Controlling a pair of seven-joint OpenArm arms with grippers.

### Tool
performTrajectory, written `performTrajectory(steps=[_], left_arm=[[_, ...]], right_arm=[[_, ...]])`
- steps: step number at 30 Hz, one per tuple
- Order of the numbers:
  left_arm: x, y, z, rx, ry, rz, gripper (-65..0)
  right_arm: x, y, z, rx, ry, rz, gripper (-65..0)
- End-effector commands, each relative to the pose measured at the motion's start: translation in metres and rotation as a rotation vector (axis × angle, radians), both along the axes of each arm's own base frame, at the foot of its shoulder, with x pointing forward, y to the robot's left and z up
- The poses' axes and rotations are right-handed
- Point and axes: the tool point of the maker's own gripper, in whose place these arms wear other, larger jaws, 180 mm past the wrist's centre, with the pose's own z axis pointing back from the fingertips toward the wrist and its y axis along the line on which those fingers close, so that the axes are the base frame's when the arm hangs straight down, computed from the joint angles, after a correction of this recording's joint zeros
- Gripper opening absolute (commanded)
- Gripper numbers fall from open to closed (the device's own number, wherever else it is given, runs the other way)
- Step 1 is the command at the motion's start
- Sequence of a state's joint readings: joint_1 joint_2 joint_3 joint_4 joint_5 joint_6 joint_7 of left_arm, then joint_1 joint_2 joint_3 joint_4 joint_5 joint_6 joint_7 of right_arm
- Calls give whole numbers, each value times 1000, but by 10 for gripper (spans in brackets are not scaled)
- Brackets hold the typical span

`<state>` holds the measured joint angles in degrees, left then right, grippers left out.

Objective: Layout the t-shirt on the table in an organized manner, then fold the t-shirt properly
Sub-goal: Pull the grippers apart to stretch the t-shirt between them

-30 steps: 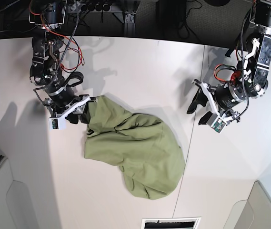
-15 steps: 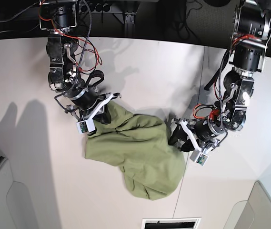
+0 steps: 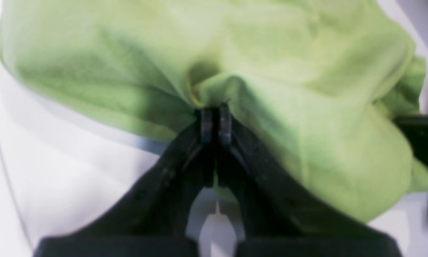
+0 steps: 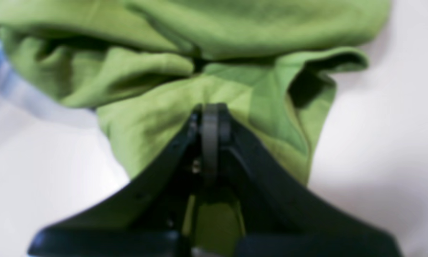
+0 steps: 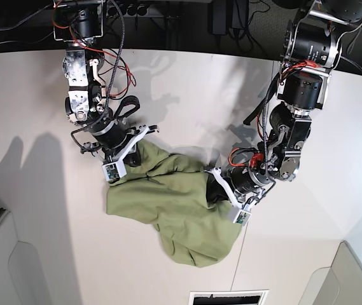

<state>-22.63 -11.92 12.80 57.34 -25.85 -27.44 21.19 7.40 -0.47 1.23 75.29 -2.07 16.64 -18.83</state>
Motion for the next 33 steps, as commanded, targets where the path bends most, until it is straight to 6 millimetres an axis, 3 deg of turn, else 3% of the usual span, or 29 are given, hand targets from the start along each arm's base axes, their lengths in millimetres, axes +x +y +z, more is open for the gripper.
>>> performTrajectory(steps=[1, 5, 11, 16, 20, 24, 27, 29, 31, 33], left_arm=[[16, 3, 26, -11, -68, 3, -650], [22, 27, 52, 26, -125, 5, -650], [22, 67, 116, 98, -237, -20, -650], [10, 80, 173, 193, -347, -84, -650], [-6, 75, 203, 277, -393, -150, -650], [-16, 71, 209, 331, -384, -187, -625], [-25, 62, 201, 297, -360, -235, -385], [-34, 53, 191, 256, -337, -269, -277], [-39, 48, 178, 243, -310, -273, -268], [-44, 48, 163, 251, -280, -271, -268]], right_arm=[[5, -20, 1, -58, 8, -41, -650], [7, -63, -1, -123, 14, -109, -650], [1, -114, -3, -158, 25, -200, -650], [-5, -130, -5, -121, 34, -257, -650], [-13, -132, -11, -115, 49, -266, -650], [-16, -131, -13, -113, 57, -266, -650], [-15, -128, -12, -81, 54, -272, -637], [-15, -126, -12, -60, 56, -277, -509], [-15, -125, -11, -47, 58, -279, -417], [-13, -123, -7, -26, 57, -281, -395]])
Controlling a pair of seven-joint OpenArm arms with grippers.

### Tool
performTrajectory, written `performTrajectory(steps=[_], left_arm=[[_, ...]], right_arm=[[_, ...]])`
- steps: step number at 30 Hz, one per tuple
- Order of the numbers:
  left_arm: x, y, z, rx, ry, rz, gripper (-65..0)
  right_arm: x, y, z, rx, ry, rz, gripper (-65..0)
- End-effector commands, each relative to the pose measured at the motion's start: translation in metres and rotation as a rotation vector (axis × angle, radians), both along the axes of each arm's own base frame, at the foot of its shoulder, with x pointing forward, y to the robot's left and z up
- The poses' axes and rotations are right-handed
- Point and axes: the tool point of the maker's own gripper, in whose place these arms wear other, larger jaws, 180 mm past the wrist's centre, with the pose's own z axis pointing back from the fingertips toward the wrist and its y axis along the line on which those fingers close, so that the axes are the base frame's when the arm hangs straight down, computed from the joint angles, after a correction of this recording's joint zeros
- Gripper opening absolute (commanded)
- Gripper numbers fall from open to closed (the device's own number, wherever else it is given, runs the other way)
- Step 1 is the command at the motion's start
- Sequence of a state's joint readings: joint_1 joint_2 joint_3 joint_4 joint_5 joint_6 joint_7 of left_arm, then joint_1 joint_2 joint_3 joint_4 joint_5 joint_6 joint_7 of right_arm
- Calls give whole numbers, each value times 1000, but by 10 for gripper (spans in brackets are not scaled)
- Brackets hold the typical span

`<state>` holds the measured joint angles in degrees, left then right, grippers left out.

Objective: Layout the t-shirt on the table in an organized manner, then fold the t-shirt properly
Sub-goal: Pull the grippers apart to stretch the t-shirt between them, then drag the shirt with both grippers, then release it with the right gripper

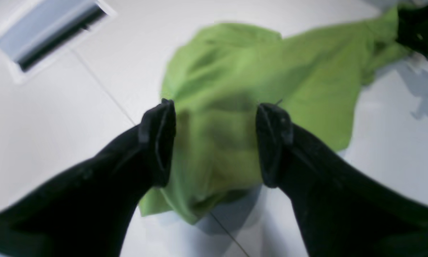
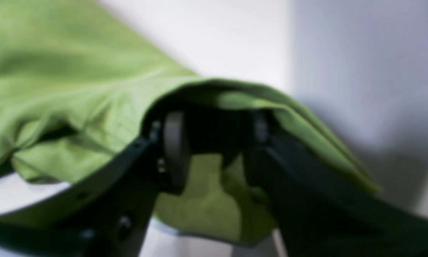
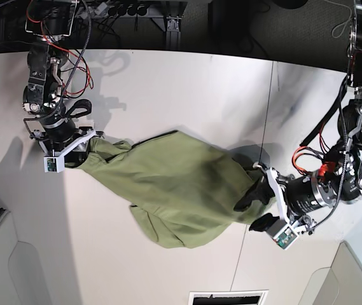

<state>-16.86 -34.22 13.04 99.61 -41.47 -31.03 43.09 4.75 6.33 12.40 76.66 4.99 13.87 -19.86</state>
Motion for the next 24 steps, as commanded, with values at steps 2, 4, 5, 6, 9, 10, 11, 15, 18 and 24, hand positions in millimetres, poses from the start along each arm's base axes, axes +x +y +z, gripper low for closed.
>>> performTrajectory(steps=[2, 4, 5, 6, 9, 10, 11, 15, 18, 24], left_arm=[[1, 8, 1, 3, -13, 17, -268], [-8, 14, -20, 26, 34, 32, -268], [-11, 17, -30, 37, 53, 41, -269], [-14, 21, -40, 44, 64, 54, -268], [-10, 43, -62, 53, 58, 159, -268], [-7, 50, -67, 53, 56, 193, -268], [-4, 56, -74, 57, 64, 225, -268], [-4, 58, -101, 35, 133, 268, -269], [-6, 50, -118, 4, 169, 283, -268], [3, 36, -133, -13, 125, 336, -274]], right_arm=[[-1, 0, 7, 10, 31, -1, -395], [2, 6, 23, 25, 15, 23, -395], [4, 10, 32, 33, 2, 40, -395], [6, 12, 41, 37, -10, 54, -395], [8, 22, 61, 59, -38, 95, -395], [7, 26, 63, 71, -40, 110, -395], [7, 28, 63, 85, -41, 116, -395], [6, 38, 59, 108, -33, 113, -395], [4, 43, 50, 109, -9, 108, -395], [-1, 52, 24, 148, 32, 93, -412]])
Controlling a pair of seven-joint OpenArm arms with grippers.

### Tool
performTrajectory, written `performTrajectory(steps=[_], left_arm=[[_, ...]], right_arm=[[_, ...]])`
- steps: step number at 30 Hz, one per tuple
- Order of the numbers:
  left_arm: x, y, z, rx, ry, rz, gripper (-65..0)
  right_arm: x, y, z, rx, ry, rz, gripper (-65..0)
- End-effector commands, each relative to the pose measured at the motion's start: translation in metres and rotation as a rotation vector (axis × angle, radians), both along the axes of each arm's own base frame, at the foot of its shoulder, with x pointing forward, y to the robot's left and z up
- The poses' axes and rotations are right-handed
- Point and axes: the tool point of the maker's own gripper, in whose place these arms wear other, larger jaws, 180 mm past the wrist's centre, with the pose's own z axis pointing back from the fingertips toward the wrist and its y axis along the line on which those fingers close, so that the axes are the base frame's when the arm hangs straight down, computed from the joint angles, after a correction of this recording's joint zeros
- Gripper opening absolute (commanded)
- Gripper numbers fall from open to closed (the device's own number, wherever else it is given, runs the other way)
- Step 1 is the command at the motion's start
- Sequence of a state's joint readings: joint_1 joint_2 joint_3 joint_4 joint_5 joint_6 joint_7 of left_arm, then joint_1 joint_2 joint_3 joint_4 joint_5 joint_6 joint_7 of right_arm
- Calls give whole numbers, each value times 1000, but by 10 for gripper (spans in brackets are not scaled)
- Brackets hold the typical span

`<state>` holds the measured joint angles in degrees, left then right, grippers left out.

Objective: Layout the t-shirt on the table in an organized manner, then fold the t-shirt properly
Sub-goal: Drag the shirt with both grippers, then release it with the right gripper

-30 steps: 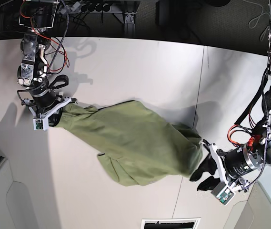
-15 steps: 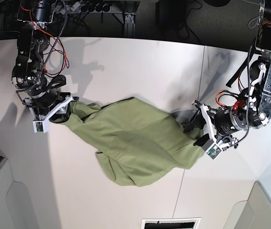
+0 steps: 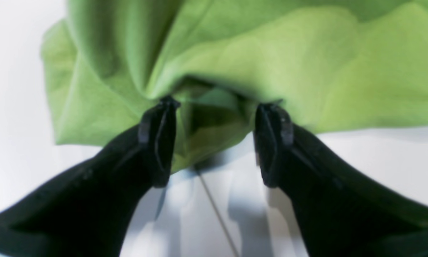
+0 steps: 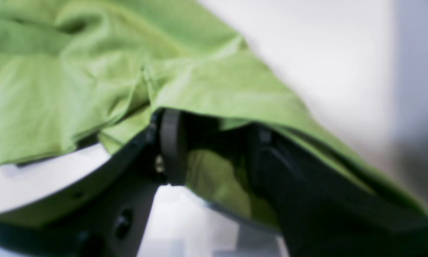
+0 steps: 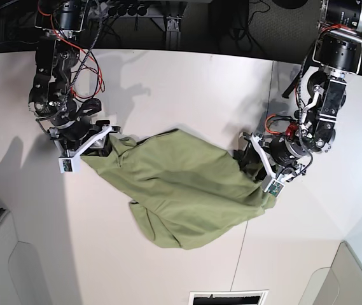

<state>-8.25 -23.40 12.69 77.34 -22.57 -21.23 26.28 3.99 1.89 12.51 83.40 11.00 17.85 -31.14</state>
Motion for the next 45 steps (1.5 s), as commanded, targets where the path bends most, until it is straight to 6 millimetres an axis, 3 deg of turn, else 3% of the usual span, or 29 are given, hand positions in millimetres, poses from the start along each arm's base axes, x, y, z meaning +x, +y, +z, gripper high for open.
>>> performTrajectory(steps=[1, 3, 5, 6, 10, 15, 21, 23, 24, 25, 26, 28, 29, 31, 35, 39, 45], left_arm=[[15, 3, 18, -3, -68, 19, -297], [17, 2, 18, 15, -78, 26, -431], [17, 4, 16, 44, -81, 20, -618], [17, 5, 16, 58, -82, 18, -650], [30, 33, 28, 142, -119, 81, -650], [47, 78, 80, 260, -223, 136, -650], [42, 78, 159, 333, -358, 46, -650], [35, 69, 171, 319, -343, 19, -650], [30, 62, 172, 309, -321, -9, -650], [24, 55, 168, 300, -291, -44, -650], [19, 48, 163, 282, -261, -78, -611], [8, 35, 151, 231, -218, -141, -475], [1, 29, 143, 213, -195, -167, -412], [-15, 17, 125, 163, -141, -212, -339], [-44, 2, 90, 103, -47, -228, -333], [-64, -5, 68, 83, 8, -230, -333], [-64, 7, 59, 140, 6, -172, -333]], right_arm=[[7, -1, 5, 5, -26, -1, -440], [5, 0, -6, 17, -15, -10, -545], [3, 0, -15, 27, -6, -18, -650], [2, 0, -19, 28, 3, -19, -650], [0, -13, -21, -60, 11, 3, -650], [10, -51, 8, -146, -56, -19, -650], [19, -97, 57, -194, -159, -93, -650], [17, -109, 63, -212, -148, -116, -650], [14, -113, 63, -214, -131, -126, -650], [12, -115, 62, -203, -119, -134, -550], [11, -115, 61, -180, -112, -138, -418], [8, -110, 59, -140, -89, -134, -219], [7, -108, 57, -123, -76, -130, -195], [4, -102, 53, -89, -45, -121, -201], [-7, -83, 45, -14, -30, -70, -201], [-24, -51, 35, 97, -17, -17, -201], [-63, -1, 7, 218, 51, 29, -201]])
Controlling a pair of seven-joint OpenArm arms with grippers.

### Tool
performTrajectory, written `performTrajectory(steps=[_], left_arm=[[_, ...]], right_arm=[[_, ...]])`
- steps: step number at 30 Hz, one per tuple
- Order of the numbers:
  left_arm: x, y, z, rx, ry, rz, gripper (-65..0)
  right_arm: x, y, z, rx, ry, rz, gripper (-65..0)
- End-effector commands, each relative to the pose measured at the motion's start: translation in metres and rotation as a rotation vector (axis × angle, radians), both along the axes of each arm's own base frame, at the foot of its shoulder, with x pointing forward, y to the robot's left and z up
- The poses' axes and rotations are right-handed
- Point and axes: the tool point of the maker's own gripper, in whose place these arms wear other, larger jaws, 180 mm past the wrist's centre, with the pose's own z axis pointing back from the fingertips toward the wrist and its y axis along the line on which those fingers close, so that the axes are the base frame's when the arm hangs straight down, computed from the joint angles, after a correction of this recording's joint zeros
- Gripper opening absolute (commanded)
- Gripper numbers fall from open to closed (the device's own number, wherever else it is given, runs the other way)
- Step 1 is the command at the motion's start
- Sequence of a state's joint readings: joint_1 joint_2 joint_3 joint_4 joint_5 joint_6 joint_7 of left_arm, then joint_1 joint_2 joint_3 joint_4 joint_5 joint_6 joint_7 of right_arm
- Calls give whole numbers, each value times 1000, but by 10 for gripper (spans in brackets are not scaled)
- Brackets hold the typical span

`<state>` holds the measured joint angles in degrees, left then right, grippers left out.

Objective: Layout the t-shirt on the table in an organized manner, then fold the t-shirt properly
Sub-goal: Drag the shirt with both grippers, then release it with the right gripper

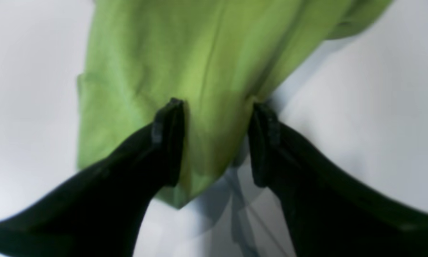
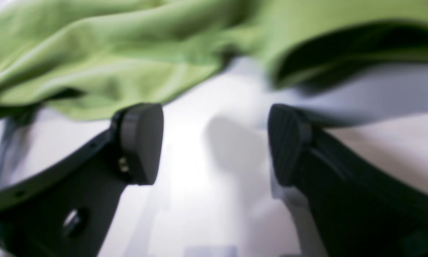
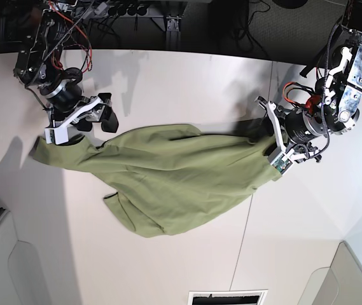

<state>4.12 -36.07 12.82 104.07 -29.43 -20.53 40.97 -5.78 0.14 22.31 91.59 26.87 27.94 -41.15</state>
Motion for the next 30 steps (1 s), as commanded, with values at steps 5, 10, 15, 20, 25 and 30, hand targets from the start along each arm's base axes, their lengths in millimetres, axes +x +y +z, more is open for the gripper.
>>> performTrajectory(steps=[5, 10, 15, 20, 25, 30], left_arm=[[12, 3, 16, -4, -60, 2, -334], [1, -17, 31, -51, -61, -123, -334], [-25, -72, 82, -185, -140, -364, -334], [-9, -83, 115, -200, -278, -389, -334], [65, -65, 106, -244, -291, -210, -334], [138, -43, 79, -326, -209, -17, -334]], right_arm=[[-17, 4, -7, 11, 12, -2, -201], [-5, -16, 2, -32, -73, -77, -201], [13, -31, 10, -93, -100, -111, -201], [27, -33, 16, -88, -114, -143, -201], [44, -30, 14, -67, -111, -146, -201], [52, -20, -4, -26, -66, -126, -201]])
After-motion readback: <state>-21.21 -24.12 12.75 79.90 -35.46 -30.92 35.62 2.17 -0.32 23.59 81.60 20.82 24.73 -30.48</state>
